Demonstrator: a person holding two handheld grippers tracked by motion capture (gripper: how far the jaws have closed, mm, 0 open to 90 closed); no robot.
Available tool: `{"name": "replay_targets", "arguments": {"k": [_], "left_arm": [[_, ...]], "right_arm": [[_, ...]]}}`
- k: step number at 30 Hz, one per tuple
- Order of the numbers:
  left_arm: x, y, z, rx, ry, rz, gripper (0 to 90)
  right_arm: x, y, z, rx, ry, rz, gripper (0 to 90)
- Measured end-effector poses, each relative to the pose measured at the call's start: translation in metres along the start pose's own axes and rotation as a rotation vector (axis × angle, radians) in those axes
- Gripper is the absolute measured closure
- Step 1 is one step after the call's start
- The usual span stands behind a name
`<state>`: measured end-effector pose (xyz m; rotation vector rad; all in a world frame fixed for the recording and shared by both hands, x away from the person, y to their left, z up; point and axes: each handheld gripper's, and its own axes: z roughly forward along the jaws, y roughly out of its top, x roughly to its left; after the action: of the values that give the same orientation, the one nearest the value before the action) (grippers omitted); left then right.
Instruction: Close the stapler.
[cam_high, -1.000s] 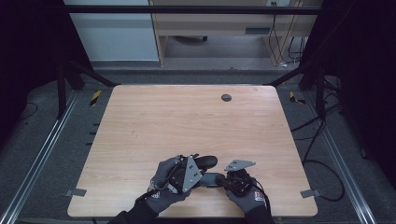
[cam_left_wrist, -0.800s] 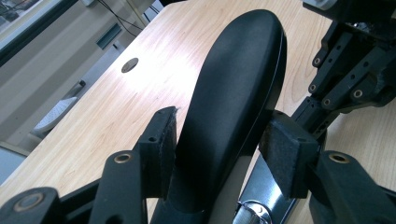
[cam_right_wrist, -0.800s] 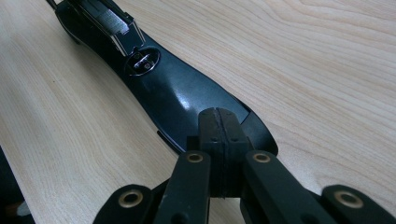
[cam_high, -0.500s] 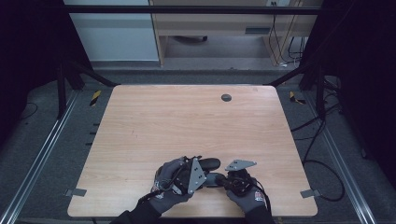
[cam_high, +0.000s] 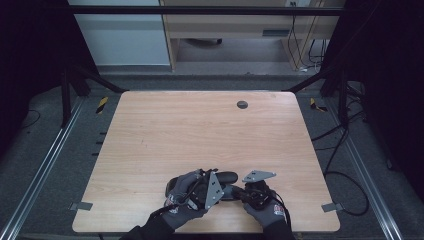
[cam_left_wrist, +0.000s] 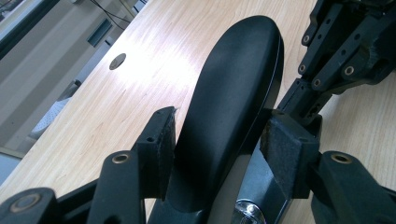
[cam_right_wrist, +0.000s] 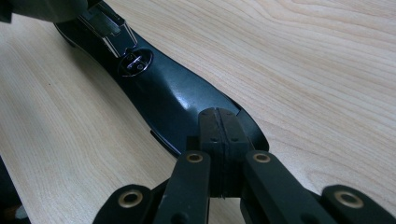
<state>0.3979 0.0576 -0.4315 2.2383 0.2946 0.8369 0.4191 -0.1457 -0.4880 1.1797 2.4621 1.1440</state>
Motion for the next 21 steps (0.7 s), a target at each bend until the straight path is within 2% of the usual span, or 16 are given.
{"name": "replay_targets", "arguments": {"k": [21], "left_arm": [[-0.0100, -0.0030, 0.0095, 0.032, -0.011, 0.060, 45.4]], "right_arm": [[-0.0004, 0.0005, -0.0007, 0.008, -0.009, -0.001, 89.3]]}}
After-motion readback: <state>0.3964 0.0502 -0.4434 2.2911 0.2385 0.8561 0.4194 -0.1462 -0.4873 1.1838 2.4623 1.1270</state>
